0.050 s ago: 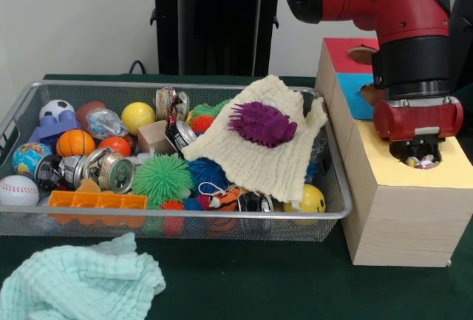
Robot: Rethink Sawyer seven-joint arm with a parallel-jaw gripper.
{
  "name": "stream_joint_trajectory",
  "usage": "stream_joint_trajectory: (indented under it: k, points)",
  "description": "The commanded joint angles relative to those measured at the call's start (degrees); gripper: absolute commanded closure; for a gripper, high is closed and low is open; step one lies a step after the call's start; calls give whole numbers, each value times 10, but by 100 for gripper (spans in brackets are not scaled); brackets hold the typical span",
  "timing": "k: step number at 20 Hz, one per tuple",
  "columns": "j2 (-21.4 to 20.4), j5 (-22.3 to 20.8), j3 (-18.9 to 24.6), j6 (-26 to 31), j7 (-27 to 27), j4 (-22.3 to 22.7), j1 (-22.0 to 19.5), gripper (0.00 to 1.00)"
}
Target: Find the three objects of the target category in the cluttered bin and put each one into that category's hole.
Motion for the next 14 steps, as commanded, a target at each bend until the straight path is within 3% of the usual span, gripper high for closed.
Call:
stream_joint_trajectory:
  k: [1,3,4,6,8,11,14]
  points:
    - [61,-9,15,-21,84,-47,-11,100]
    - [25,-9,15,28,75,-30,-13,100]
    - [-13,-2,17,68,77,-9,-16,100]
    - [-114,27,12,184,80,33,-14,100]
    - [-174,50,2,309,81,32,-8,100]
    - [-204,55,-9,434,81,0,-3,100]
    - [-208,48,-16,497,79,-30,-1,100]
